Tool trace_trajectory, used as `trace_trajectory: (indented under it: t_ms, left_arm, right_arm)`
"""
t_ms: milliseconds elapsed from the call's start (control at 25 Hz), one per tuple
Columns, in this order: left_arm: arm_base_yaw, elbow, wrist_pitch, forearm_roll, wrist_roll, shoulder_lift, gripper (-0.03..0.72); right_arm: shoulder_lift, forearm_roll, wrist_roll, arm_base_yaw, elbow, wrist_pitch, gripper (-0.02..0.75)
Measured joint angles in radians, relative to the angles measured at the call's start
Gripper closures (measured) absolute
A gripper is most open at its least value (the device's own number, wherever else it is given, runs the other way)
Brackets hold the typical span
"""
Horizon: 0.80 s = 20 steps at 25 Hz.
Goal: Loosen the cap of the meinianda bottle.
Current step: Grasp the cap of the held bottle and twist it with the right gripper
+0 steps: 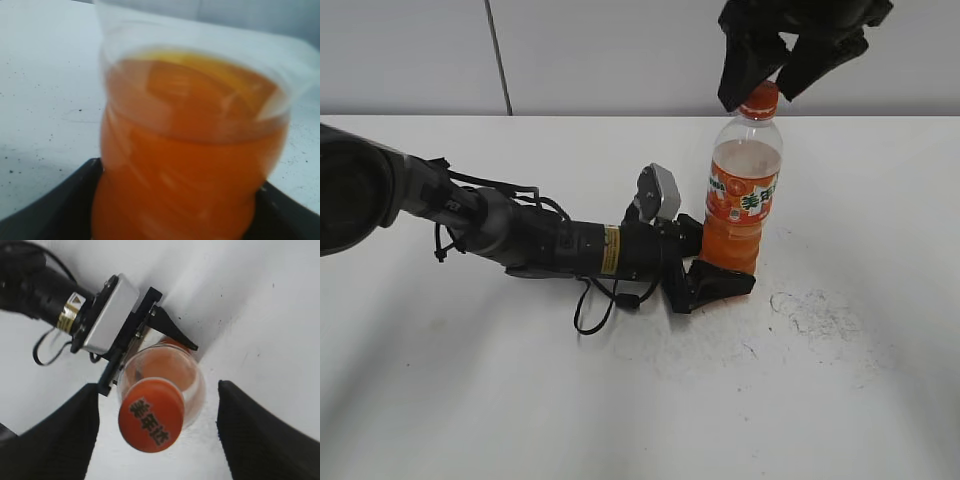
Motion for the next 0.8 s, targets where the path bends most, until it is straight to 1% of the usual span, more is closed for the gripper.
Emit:
trace_trajectory:
  t_ms: [80, 160, 200, 240, 280, 400, 480, 600, 640, 680, 760, 800]
  left_arm:
    - [0.000, 0.000, 0.000, 0.000, 0.000, 0.000, 0.120]
    - [0.000, 0.000, 0.000, 0.000, 0.000, 0.000, 0.120]
    - [0.000, 0.000, 0.000, 0.000, 0.000, 0.000, 0.120]
    - [0.000, 0.000, 0.000, 0.000, 0.000, 0.000, 0.120]
    - [0.000, 0.000, 0.000, 0.000, -0.001, 0.000, 0.120]
    - [0.000, 0.000, 0.000, -0.001, -0.001, 0.000, 0.120]
    - [0.000, 0.000, 0.000, -0.001, -0.001, 0.000, 0.120]
    - [0.000, 0.000, 0.000, -0.001, -0.001, 0.000, 0.120]
    - [0.000, 0.000, 0.000, -0.001, -0.001, 0.000, 0.120]
    - [0.000, 0.000, 0.000, 0.000, -0.001, 0.000, 0.120]
    - [0.000, 0.000, 0.000, 0.000, -0.001, 0.000, 0.120]
    - [0.000, 0.000, 0.000, 0.000, 0.000, 0.000, 0.120]
  right_arm:
    - [0.000, -0.001, 0.141, 0.000, 0.000, 0.000, 0.225]
    - [0.000, -0.002, 0.214, 0.000, 0.000, 0.000, 0.304]
    - [0.000, -0.002, 0.223, 0.000, 0.000, 0.000, 0.349]
    - [0.000, -0.002, 0.221, 0.000, 0.000, 0.000, 0.428]
    - [0.000, -0.002, 0.214, 0.000, 0.000, 0.000, 0.460]
    - [0.000, -0.002, 0.145, 0.000, 0.000, -0.001, 0.465]
    - [0.000, 0.000, 0.031, 0.000, 0.000, -0.001, 0.465]
    - [0.000, 0.010, -0.271, 0.000, 0.000, -0.001, 0.465]
    - [0.000, 0.012, -0.456, 0.000, 0.000, -0.001, 0.465]
    - [0.000, 0.015, -0.566, 0.000, 0.000, 0.000, 0.465]
    - [0.000, 0.022, -0.745, 0.000, 0.000, 0.001, 0.465]
    - [0.000, 0.023, -0.799, 0.000, 0.000, 0.004, 0.465]
